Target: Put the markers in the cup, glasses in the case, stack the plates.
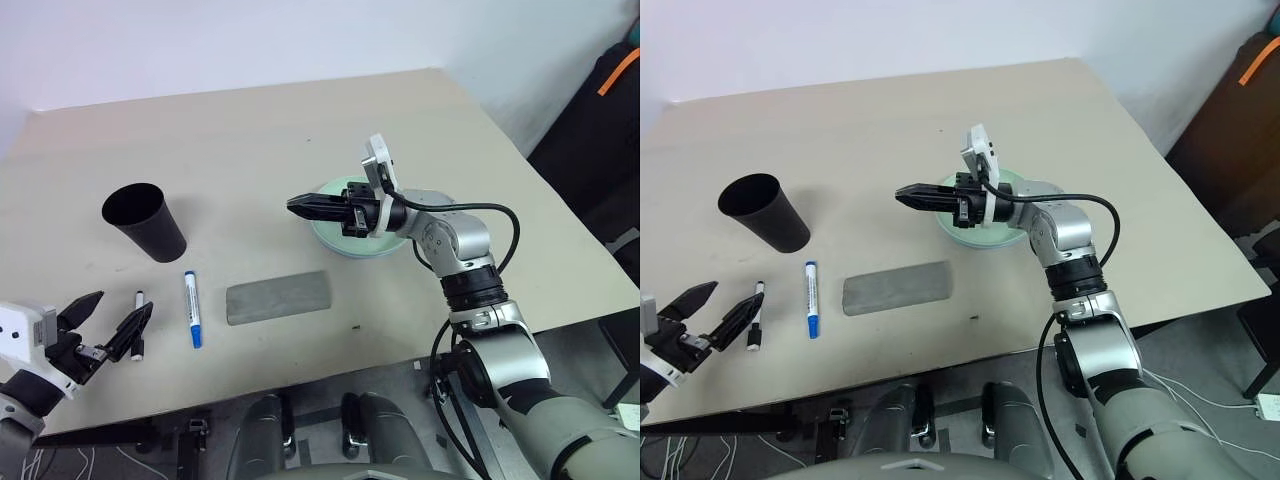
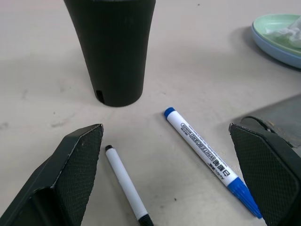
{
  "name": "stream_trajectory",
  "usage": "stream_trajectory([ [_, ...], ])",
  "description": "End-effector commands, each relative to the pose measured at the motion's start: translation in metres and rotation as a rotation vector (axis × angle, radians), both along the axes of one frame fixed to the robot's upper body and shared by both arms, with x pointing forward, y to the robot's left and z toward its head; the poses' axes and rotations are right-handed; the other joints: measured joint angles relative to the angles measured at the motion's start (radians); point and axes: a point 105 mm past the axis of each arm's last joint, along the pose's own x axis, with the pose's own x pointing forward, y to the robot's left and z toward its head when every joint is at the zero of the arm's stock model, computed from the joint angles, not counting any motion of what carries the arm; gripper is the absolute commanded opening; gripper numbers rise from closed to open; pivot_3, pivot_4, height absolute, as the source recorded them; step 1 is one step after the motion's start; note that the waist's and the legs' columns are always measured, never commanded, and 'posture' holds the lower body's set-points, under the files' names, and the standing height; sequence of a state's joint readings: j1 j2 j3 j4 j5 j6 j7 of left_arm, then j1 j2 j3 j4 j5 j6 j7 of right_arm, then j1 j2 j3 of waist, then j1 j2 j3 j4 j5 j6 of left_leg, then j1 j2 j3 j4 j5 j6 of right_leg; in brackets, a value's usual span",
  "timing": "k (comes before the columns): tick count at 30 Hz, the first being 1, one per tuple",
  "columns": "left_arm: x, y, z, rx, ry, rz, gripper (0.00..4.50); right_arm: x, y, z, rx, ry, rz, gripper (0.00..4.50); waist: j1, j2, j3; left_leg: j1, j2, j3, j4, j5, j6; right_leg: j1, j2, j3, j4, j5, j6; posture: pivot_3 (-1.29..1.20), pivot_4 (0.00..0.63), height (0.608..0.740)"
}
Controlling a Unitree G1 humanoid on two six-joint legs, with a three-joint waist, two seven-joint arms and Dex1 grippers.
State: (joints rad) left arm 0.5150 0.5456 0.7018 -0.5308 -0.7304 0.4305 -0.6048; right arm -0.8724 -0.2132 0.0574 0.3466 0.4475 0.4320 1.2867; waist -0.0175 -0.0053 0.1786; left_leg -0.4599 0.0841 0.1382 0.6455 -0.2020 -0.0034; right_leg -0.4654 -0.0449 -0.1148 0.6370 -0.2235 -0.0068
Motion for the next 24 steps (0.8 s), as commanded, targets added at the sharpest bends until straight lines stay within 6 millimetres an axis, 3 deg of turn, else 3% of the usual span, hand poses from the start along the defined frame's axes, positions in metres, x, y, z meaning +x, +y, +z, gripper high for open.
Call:
stream_trajectory([
  [1,0.000,0.001,0.012,0.025,-0.044,-0.007,4.50,-0.008,0.001,0.012,0.040,-0.065,0.034,0.03,-0.001,0.001,0.000,0.000,0.000,-0.003,0.000,0.000,0.000,0.003,0.000,-0.004,-0.003,0.000,0.000,0.00,0.150,0.740],
  [4,0.002,0.003,0.012,0.024,-0.035,-0.003,4.50,-0.013,0.000,0.016,0.076,-0.042,0.057,0.03,-0.012,0.006,0.004,-0.002,-0.007,-0.026,0.000,0.000,0.001,0.017,-0.004,-0.026,-0.007,0.000,0.008,0.00,0.150,0.740],
  [7,0.005,0.008,0.009,0.012,-0.016,0.047,4.50,-0.009,-0.002,0.018,0.087,-0.013,0.033,0.03,-0.020,0.015,0.009,-0.002,-0.038,-0.083,0.000,0.001,0.001,0.038,-0.018,-0.059,-0.006,-0.014,0.016,0.00,0.150,0.740],
  [9,0.007,0.008,0.007,-0.002,0.004,0.070,4.50,-0.003,-0.002,0.018,0.078,0.005,0.000,0.03,-0.004,0.016,0.010,-0.001,-0.062,-0.118,0.001,0.003,0.005,0.036,-0.021,-0.056,0.003,-0.026,0.026,0.00,0.150,0.740],
  [14,0.013,0.015,-0.003,0.012,0.081,0.156,4.50,0.002,-0.001,0.016,0.067,0.012,-0.040,0.03,0.010,0.018,0.012,0.002,-0.055,-0.100,0.002,0.004,0.005,0.035,-0.020,-0.046,0.011,-0.029,0.019,0.00,0.150,0.740],
  [20,0.017,0.019,-0.008,0.019,0.113,0.192,4.50,-0.007,-0.004,0.019,0.095,-0.048,0.000,0.03,0.002,0.018,0.012,0.010,-0.054,-0.087,0.002,0.002,0.003,0.036,-0.020,-0.034,0.011,-0.028,0.020,0.00,0.150,0.740],
  [23,0.019,0.017,-0.010,0.011,0.124,0.190,4.50,-0.002,-0.004,0.018,0.094,-0.031,-0.028,0.03,-0.010,0.018,0.013,0.011,-0.085,-0.132,-0.005,0.002,0.003,0.051,-0.036,-0.060,0.013,-0.036,0.032,0.00,0.150,0.740],
  [24,0.020,0.016,-0.012,-0.002,0.131,0.191,4.50,0.001,-0.004,0.018,0.095,-0.007,-0.044,0.03,-0.006,0.017,0.013,0.015,-0.103,-0.156,-0.009,0.003,0.005,0.050,-0.035,-0.050,0.021,-0.044,0.044,0.00,0.150,0.740],
])
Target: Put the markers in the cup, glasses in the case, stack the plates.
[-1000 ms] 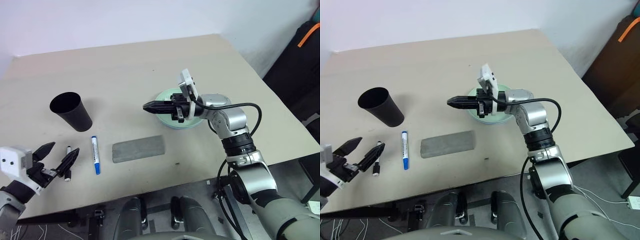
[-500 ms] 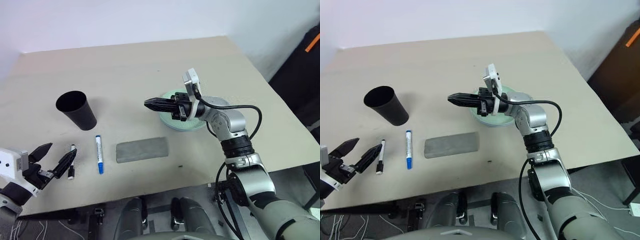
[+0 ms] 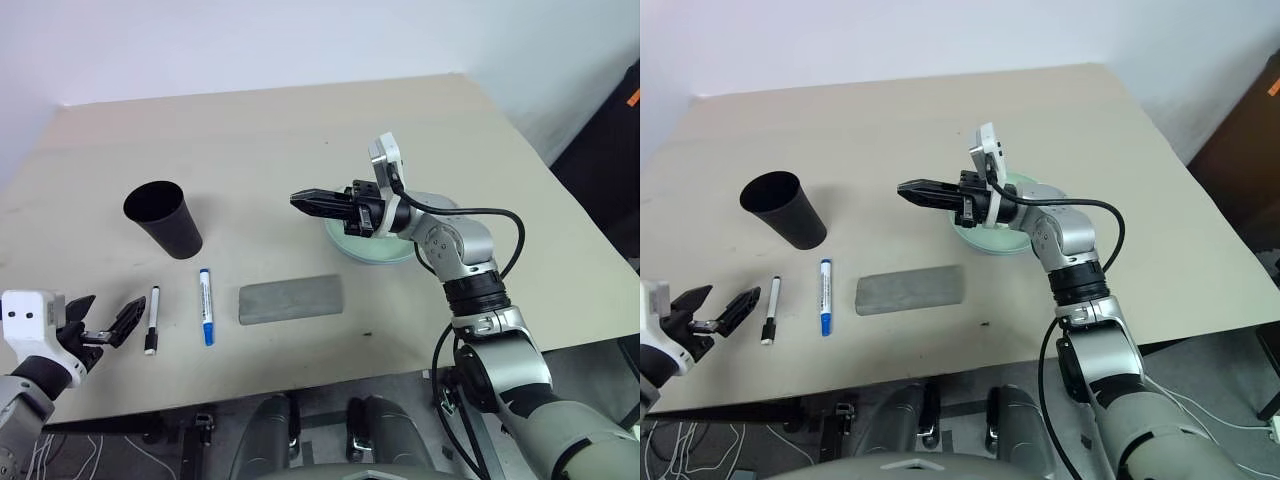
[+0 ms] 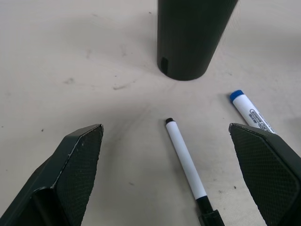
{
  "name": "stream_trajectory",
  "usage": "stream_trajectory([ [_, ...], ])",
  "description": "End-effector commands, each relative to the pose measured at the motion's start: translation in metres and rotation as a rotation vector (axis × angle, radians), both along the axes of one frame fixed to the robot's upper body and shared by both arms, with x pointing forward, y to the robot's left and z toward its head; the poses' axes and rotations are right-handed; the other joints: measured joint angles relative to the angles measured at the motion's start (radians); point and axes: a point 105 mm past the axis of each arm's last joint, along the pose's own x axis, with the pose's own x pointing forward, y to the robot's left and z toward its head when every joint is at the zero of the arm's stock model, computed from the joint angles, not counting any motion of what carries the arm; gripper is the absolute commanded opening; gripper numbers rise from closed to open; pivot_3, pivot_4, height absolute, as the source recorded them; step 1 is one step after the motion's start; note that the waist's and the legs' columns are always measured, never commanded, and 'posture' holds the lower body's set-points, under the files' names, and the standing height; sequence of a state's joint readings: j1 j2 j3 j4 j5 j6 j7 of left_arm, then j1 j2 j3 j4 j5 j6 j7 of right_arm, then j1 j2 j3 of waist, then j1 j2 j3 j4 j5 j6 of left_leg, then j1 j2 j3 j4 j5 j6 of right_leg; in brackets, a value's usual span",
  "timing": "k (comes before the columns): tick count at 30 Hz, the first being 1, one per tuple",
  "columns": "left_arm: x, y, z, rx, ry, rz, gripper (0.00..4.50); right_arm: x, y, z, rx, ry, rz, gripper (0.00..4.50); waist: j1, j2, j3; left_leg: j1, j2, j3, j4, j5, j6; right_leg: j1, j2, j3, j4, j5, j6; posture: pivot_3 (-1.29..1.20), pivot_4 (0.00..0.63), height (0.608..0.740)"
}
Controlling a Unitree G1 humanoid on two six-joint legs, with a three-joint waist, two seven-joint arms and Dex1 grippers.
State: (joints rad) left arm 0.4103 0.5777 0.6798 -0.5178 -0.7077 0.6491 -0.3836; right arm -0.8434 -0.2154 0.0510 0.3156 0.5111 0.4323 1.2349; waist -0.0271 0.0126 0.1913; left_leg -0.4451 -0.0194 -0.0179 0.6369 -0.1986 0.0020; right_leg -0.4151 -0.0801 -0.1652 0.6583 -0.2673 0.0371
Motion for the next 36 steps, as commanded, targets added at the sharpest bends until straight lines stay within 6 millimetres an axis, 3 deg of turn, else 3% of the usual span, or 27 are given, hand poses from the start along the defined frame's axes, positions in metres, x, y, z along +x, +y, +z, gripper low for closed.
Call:
stream_trajectory([
  [1,0.003,-0.003,0.001,-0.007,0.005,0.002,4.50,0.004,-0.001,0.015,0.034,-0.010,-0.027,0.03,0.013,-0.001,0.000,0.003,-0.007,-0.007,-0.001,0.000,0.000,-0.001,0.001,0.013,0.004,-0.004,-0.003,0.00,0.150,0.740],
  [6,0.009,-0.009,-0.010,-0.056,0.076,-0.003,4.50,0.009,0.001,0.009,-0.005,-0.017,-0.078,0.03,0.024,-0.002,0.001,0.003,0.002,0.015,-0.007,0.005,-0.001,-0.007,0.001,0.020,0.007,-0.005,-0.013,0.00,0.150,0.740],
  [15,0.021,-0.021,-0.030,-0.064,0.236,0.041,4.50,0.007,-0.003,-0.002,-0.084,-0.075,-0.112,0.03,0.040,-0.009,0.004,0.003,0.002,0.024,-0.004,0.003,0.001,-0.007,-0.001,0.027,0.004,-0.004,-0.010,0.00,0.150,0.740],
  [25,0.030,-0.026,-0.023,-0.060,0.310,0.104,4.50,-0.008,-0.018,0.014,-0.030,-0.132,-0.059,0.03,0.042,-0.010,0.004,0.004,0.002,0.024,-0.004,0.003,0.002,-0.007,0.000,0.027,0.004,-0.003,-0.010,0.00,0.150,0.740],
  [29,0.032,-0.030,-0.022,-0.076,0.314,0.096,4.50,-0.014,-0.023,0.012,-0.045,-0.154,-0.055,0.03,0.041,-0.010,0.004,0.004,0.002,0.025,-0.004,0.003,0.002,-0.007,0.000,0.027,0.004,-0.003,-0.010,0.00,0.150,0.740],
  [32,0.034,-0.032,-0.021,-0.079,0.322,0.086,4.50,-0.018,-0.029,0.013,-0.022,-0.131,-0.066,0.60,0.043,-0.010,0.004,0.004,0.002,0.025,-0.004,0.003,0.002,-0.007,0.000,0.027,0.004,-0.003,-0.010,0.00,0.150,0.740],
  [36,0.037,-0.038,-0.018,-0.085,0.328,0.055,4.50,-0.020,-0.038,0.010,-0.049,-0.164,-0.101,1.95,0.046,-0.010,0.004,0.004,0.002,0.025,-0.003,0.003,0.002,-0.006,-0.001,0.027,0.004,-0.003,-0.010,0.00,0.150,0.740],
])
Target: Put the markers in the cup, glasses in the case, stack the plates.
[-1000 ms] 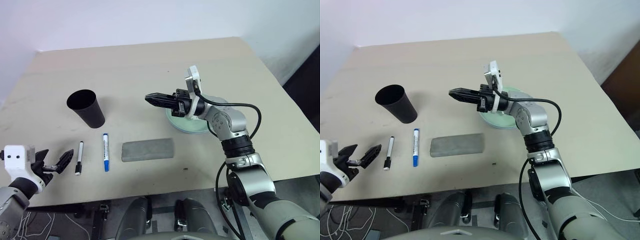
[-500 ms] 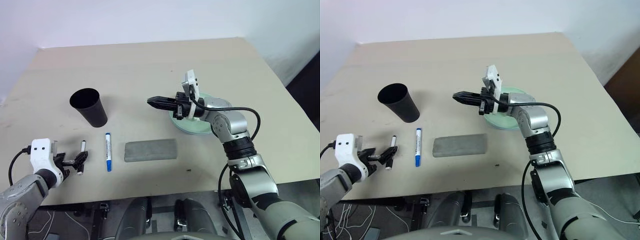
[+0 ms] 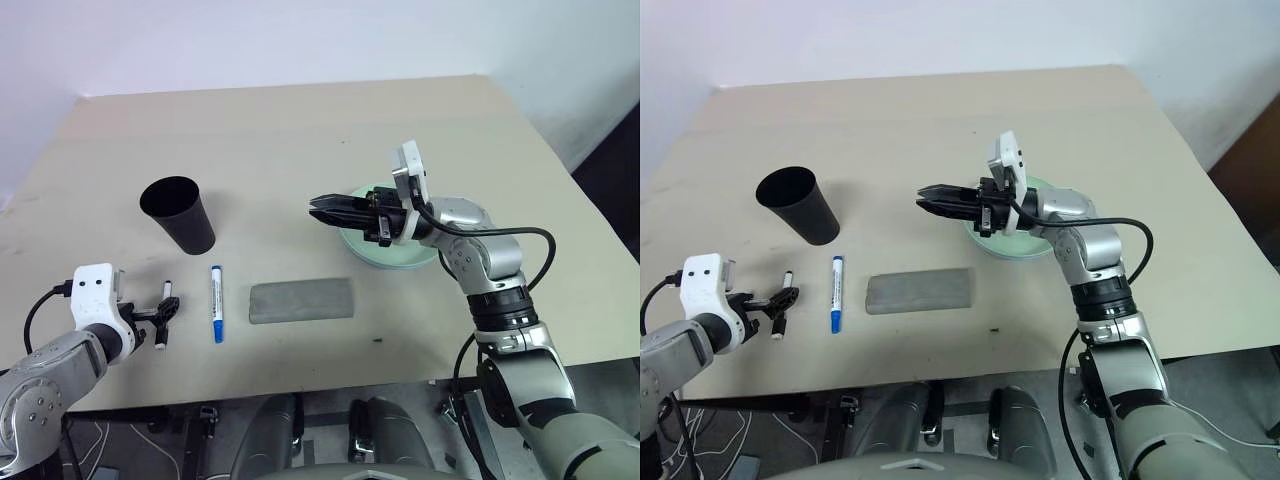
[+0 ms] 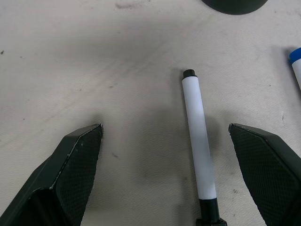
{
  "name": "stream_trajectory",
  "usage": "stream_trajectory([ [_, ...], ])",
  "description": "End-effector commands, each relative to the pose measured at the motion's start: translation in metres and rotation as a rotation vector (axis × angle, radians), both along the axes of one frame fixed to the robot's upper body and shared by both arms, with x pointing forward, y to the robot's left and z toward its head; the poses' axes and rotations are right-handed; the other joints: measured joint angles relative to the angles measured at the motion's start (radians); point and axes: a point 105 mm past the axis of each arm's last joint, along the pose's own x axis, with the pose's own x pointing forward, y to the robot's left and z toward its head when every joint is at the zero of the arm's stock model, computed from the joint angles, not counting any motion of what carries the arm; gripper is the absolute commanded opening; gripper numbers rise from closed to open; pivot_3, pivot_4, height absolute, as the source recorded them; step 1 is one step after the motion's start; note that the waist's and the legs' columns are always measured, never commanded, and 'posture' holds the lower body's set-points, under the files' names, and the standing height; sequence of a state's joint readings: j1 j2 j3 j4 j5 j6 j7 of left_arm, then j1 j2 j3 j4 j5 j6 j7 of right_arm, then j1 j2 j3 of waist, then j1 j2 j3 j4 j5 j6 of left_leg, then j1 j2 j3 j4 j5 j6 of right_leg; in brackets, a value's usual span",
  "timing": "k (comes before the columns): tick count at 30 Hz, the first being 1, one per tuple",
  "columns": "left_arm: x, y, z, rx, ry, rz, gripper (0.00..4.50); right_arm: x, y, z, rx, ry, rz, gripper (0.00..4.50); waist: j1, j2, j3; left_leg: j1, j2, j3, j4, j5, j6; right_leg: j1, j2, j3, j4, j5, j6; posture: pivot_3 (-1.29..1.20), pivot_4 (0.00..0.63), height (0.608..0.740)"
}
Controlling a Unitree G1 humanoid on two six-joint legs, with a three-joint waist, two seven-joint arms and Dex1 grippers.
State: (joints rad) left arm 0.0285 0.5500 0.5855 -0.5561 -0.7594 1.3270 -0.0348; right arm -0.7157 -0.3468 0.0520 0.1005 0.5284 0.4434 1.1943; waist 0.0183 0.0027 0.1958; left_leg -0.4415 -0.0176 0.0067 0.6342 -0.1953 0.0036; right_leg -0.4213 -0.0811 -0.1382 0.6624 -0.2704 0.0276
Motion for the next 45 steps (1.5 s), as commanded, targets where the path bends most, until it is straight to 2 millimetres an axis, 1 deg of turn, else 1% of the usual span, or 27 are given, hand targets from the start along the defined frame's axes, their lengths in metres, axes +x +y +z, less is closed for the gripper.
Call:
stream_trajectory([
  [1,0.001,-0.008,0.005,-0.007,-0.004,-0.043,4.50,-0.006,-0.011,0.015,0.030,-0.082,-0.019,2.29,0.001,0.000,0.000,0.000,0.000,0.000,0.000,0.000,0.000,0.000,0.000,0.000,0.000,0.000,0.000,0.00,0.150,0.740],
  [4,0.004,-0.009,0.005,-0.006,0.007,-0.052,4.50,-0.005,-0.021,0.020,0.061,-0.071,-0.049,3.41,0.003,0.000,0.000,0.000,0.000,0.000,0.000,0.000,0.000,0.000,0.000,0.000,0.000,0.000,0.000,0.00,0.150,0.740],
  [7,0.005,-0.013,0.004,-0.022,0.016,-0.083,4.50,-0.001,-0.029,0.018,0.046,-0.048,-0.085,4.45,0.006,0.000,0.000,0.000,0.000,0.000,0.000,0.000,0.000,0.000,0.000,0.000,0.000,0.000,0.000,0.00,0.150,0.740],
  [9,0.006,-0.014,0.003,-0.039,0.021,-0.095,4.50,0.001,-0.033,0.018,0.041,-0.032,-0.105,4.49,0.012,0.000,0.000,0.000,0.000,0.000,0.000,0.000,0.000,0.000,0.000,0.000,0.000,0.000,0.000,0.00,0.150,0.740],
  [14,0.010,-0.014,0.001,-0.048,0.023,-0.085,4.50,0.002,-0.042,0.009,-0.027,-0.082,-0.161,4.49,0.024,0.000,0.000,0.000,0.000,0.000,0.000,0.000,0.000,0.000,0.000,0.000,-0.001,0.000,0.000,0.00,0.150,0.740],
  [17,0.014,-0.012,0.002,-0.030,0.027,-0.081,3.95,0.003,-0.039,0.005,-0.041,-0.094,-0.173,4.50,0.024,0.000,0.000,0.000,0.000,0.000,0.000,0.000,0.000,0.000,0.000,0.000,-0.001,0.000,0.000,0.00,0.150,0.740],
  [19,0.015,-0.012,0.004,-0.026,0.025,-0.079,3.34,0.003,-0.038,0.006,-0.035,-0.094,-0.172,4.50,0.024,0.000,0.000,0.000,0.000,0.000,0.000,0.000,0.000,0.000,0.000,0.000,-0.001,0.000,0.000,0.00,0.150,0.740],
  [20,0.015,-0.011,0.004,-0.016,0.028,-0.082,2.93,0.003,-0.037,0.006,-0.033,-0.097,-0.173,4.50,0.024,0.000,0.000,0.000,0.000,0.000,0.000,0.000,0.000,0.000,0.000,0.000,-0.001,0.000,0.000,0.00,0.150,0.740],
  [22,0.014,-0.009,0.005,-0.004,0.036,-0.083,2.34,0.004,-0.037,0.005,-0.040,-0.103,-0.184,4.50,0.023,-0.001,0.000,0.000,0.000,0.000,0.000,0.000,0.000,0.001,0.000,0.000,-0.001,0.001,0.000,0.00,0.150,0.740],
  [28,0.013,0.003,0.007,0.039,0.052,-0.044,0.23,0.007,-0.040,0.005,-0.042,-0.099,-0.190,4.50,0.023,-0.001,0.001,0.000,0.000,0.000,0.000,0.000,0.000,0.001,0.000,0.000,-0.002,0.001,0.000,0.00,0.150,0.740],
  [29,0.013,0.003,0.007,0.039,0.052,-0.045,0.00,0.008,-0.040,0.005,-0.041,-0.100,-0.190,4.50,0.022,-0.001,0.001,0.000,0.000,0.000,0.000,0.000,0.000,0.001,0.000,0.000,-0.002,0.001,0.000,0.00,0.150,0.740],
  [33,0.018,0.009,0.019,0.055,0.004,-0.024,0.00,0.010,-0.039,0.005,-0.043,-0.099,-0.195,4.50,0.022,-0.002,0.001,0.000,0.000,0.001,0.000,0.000,0.000,0.001,0.000,0.000,-0.002,0.001,0.000,0.00,0.150,0.740],
  [36,0.019,0.022,0.029,0.086,-0.025,0.016,0.00,0.011,-0.040,0.004,-0.044,-0.099,-0.197,4.50,0.022,-0.003,0.002,0.000,0.000,0.001,0.000,0.000,0.000,0.000,0.000,0.000,-0.002,0.001,0.000,0.00,0.150,0.740],
  [38,0.021,0.035,0.038,0.122,-0.057,0.062,0.00,0.011,-0.041,0.006,-0.041,-0.098,-0.197,4.50,0.021,-0.005,0.003,0.000,0.000,0.001,0.000,0.000,0.000,0.000,0.000,0.000,-0.002,0.001,0.000,0.00,0.150,0.740],
  [40,0.023,0.049,0.055,0.166,-0.117,0.113,0.00,0.009,-0.040,0.010,-0.014,-0.095,-0.186,4.50,0.021,-0.005,0.003,0.000,0.000,0.001,-0.001,0.000,0.000,0.000,0.000,0.000,-0.002,0.001,0.000,0.00,0.150,0.740],
  [43,0.021,0.059,0.071,0.217,-0.164,0.114,0.00,0.009,-0.039,0.013,-0.002,-0.101,-0.183,4.50,0.021,-0.006,0.004,-0.001,0.000,0.001,-0.001,0.000,0.000,0.000,0.000,0.000,-0.003,0.002,-0.003,0.00,0.150,0.740],
  [45,0.024,0.080,0.097,0.308,-0.274,0.185,0.00,0.010,-0.040,0.013,0.001,-0.106,-0.191,4.50,0.021,-0.006,0.004,-0.001,0.000,0.001,-0.001,0.000,0.000,0.000,0.000,0.000,-0.003,0.002,-0.003,0.00,0.150,0.740],
])
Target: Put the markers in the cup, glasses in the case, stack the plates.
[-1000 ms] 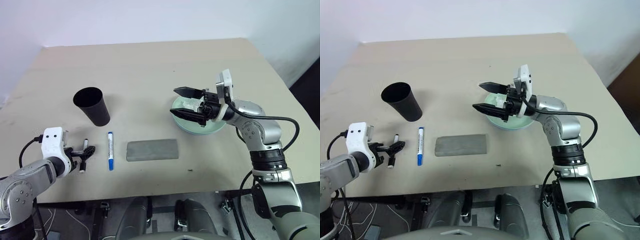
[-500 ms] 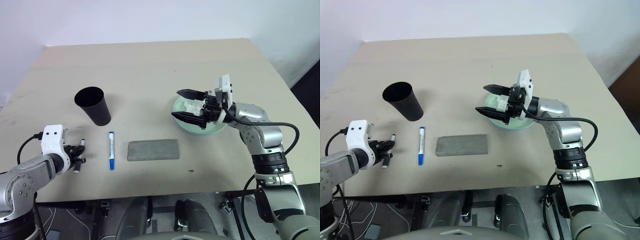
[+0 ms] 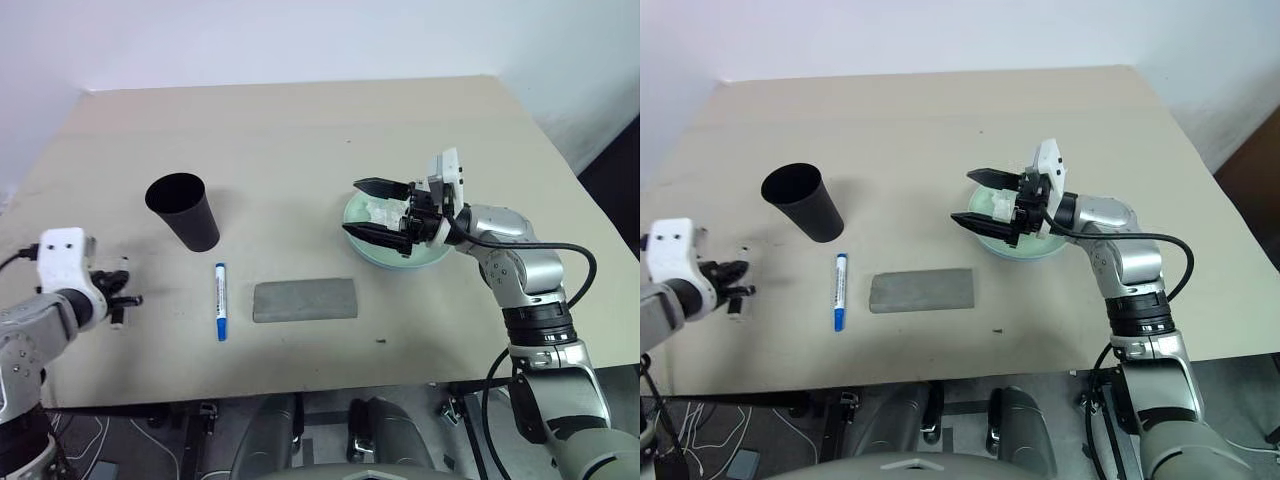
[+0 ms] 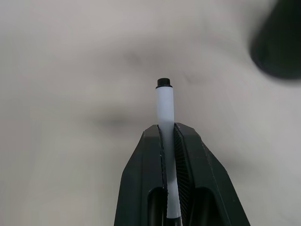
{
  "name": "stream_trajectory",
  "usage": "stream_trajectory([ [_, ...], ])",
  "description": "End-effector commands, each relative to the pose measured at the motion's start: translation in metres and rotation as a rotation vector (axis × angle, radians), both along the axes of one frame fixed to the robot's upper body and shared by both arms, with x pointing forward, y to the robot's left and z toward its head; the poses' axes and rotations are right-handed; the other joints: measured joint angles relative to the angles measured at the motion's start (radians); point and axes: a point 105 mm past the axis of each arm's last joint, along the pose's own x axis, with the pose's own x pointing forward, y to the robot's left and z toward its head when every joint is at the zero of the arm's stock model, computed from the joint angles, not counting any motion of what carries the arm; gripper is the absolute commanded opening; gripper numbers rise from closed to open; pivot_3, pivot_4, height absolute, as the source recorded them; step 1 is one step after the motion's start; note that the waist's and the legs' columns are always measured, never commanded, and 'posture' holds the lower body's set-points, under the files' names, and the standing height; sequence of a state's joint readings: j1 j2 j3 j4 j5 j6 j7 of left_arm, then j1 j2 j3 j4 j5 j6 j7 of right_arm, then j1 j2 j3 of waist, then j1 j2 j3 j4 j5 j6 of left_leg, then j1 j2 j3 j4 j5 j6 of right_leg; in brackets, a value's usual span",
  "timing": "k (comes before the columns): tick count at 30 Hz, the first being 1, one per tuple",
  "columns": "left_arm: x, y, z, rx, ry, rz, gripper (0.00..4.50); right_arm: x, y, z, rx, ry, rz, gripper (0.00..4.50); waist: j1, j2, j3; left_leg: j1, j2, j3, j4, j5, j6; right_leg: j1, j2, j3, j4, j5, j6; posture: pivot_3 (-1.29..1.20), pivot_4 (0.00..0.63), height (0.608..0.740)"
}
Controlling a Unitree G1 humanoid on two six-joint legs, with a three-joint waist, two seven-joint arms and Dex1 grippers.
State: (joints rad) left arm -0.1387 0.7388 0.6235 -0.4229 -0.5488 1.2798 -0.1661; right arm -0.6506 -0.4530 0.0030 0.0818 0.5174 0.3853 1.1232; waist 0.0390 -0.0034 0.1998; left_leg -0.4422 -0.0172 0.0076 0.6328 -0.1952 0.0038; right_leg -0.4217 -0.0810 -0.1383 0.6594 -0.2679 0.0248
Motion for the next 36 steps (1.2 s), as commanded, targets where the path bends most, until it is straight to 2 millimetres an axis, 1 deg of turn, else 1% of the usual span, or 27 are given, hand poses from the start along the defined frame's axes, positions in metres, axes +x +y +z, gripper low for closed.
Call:
stream_trajectory([
  [1,0.003,0.036,0.054,0.152,-0.230,0.105,0.00,-0.002,-0.001,0.018,0.036,-0.071,0.001,4.50,0.000,0.000,0.000,0.000,0.000,0.000,0.000,0.000,0.000,0.000,0.000,0.000,0.000,0.000,0.000,0.00,0.150,0.740],
  [3,0.009,0.043,0.088,0.228,-0.402,0.094,0.00,-0.003,0.000,0.018,0.038,-0.076,0.003,4.50,0.003,0.000,0.000,0.000,0.000,0.000,0.000,0.000,0.000,-0.001,0.000,0.000,0.000,0.000,0.000,0.00,0.150,0.740],
  [4,0.012,0.043,0.102,0.264,-0.480,0.073,0.00,-0.002,0.001,0.018,0.039,-0.079,0.001,4.50,0.003,0.000,0.000,0.000,0.000,0.000,0.000,0.000,-0.001,-0.001,0.000,0.000,0.000,0.000,0.000,0.00,0.150,0.740],
  [5,0.013,0.043,0.110,0.288,-0.527,0.057,0.00,-0.002,0.001,0.017,0.039,-0.082,0.000,4.50,0.003,0.000,0.000,0.000,0.000,0.000,0.000,-0.001,-0.002,-0.001,0.000,0.000,-0.001,0.000,0.000,0.00,0.150,0.740],
  [9,0.019,0.032,0.162,0.295,-0.829,-0.021,0.00,-0.001,0.003,0.019,0.049,-0.085,-0.012,4.50,0.001,-0.001,0.000,-0.002,0.000,0.001,0.000,-0.002,-0.002,0.000,0.000,0.000,-0.004,0.002,0.002,0.00,0.150,0.740],
  [11,0.022,0.019,0.179,0.289,-0.948,-0.099,0.00,0.000,0.002,0.018,0.048,-0.087,-0.024,4.50,0.000,-0.001,0.000,-0.002,0.000,0.002,-0.001,-0.001,0.001,0.000,0.000,0.000,-0.005,0.003,0.002,0.00,0.150,0.740],
  [13,0.028,0.003,0.187,0.254,-1.030,-0.192,0.00,0.000,0.001,0.018,0.049,-0.084,-0.029,4.50,0.000,-0.001,0.000,-0.002,0.000,0.004,-0.001,-0.001,0.002,0.000,0.000,0.001,-0.006,0.003,0.002,0.00,0.150,0.740],
  [16,0.036,-0.020,0.186,0.174,-1.091,-0.322,0.00,-0.001,-0.001,0.019,0.053,-0.080,-0.034,4.50,0.000,-0.001,0.000,-0.001,0.000,0.008,-0.001,-0.002,0.004,0.001,-0.001,0.003,-0.006,0.004,0.003,0.00,0.150,0.740],
  [17,0.039,-0.031,0.181,0.130,-1.094,-0.386,0.00,-0.001,-0.002,0.019,0.052,-0.081,-0.044,4.50,0.000,-0.001,0.001,-0.001,0.000,0.009,0.000,-0.002,0.004,0.001,-0.001,0.004,-0.006,0.004,0.004,0.00,0.150,0.740],
  [19,0.043,-0.047,0.171,0.106,-1.088,-0.475,0.00,0.000,-0.004,0.019,0.045,-0.082,-0.063,4.50,-0.001,-0.001,0.001,-0.001,0.000,0.010,0.000,-0.002,0.005,0.001,0.000,0.006,-0.006,0.005,0.006,0.00,0.150,0.740],
  [22,0.046,-0.058,0.161,0.038,-1.083,-0.542,0.00,-0.002,-0.005,0.018,0.035,-0.086,-0.074,4.50,-0.002,-0.002,0.001,0.000,0.000,0.013,0.001,-0.002,0.007,0.001,0.000,0.010,-0.006,0.007,0.009,0.00,0.150,0.740],
  [24,0.048,-0.061,0.153,0.011,-1.076,-0.562,0.00,-0.004,-0.007,0.018,0.031,-0.087,-0.081,4.50,-0.004,-0.002,0.001,0.001,0.000,0.015,0.001,-0.002,0.009,0.000,0.000,0.012,-0.006,0.008,0.010,0.00,0.150,0.740],
  [27,0.054,-0.061,0.140,0.026,-1.035,-0.565,0.00,-0.004,-0.011,0.017,0.022,-0.091,-0.103,4.50,-0.002,-0.002,0.001,0.002,0.001,0.017,0.001,-0.002,0.009,0.000,0.001,0.014,-0.006,0.009,0.010,0.00,0.150,0.740],
  [36,0.062,-0.075,0.114,-0.079,-1.027,-0.647,0.00,-0.003,-0.014,0.019,0.010,-0.115,-0.138,4.50,-0.001,-0.002,0.001,0.001,0.001,0.019,0.006,-0.002,0.013,0.000,0.001,0.016,-0.007,0.013,0.011,0.00,0.150,0.740],
])
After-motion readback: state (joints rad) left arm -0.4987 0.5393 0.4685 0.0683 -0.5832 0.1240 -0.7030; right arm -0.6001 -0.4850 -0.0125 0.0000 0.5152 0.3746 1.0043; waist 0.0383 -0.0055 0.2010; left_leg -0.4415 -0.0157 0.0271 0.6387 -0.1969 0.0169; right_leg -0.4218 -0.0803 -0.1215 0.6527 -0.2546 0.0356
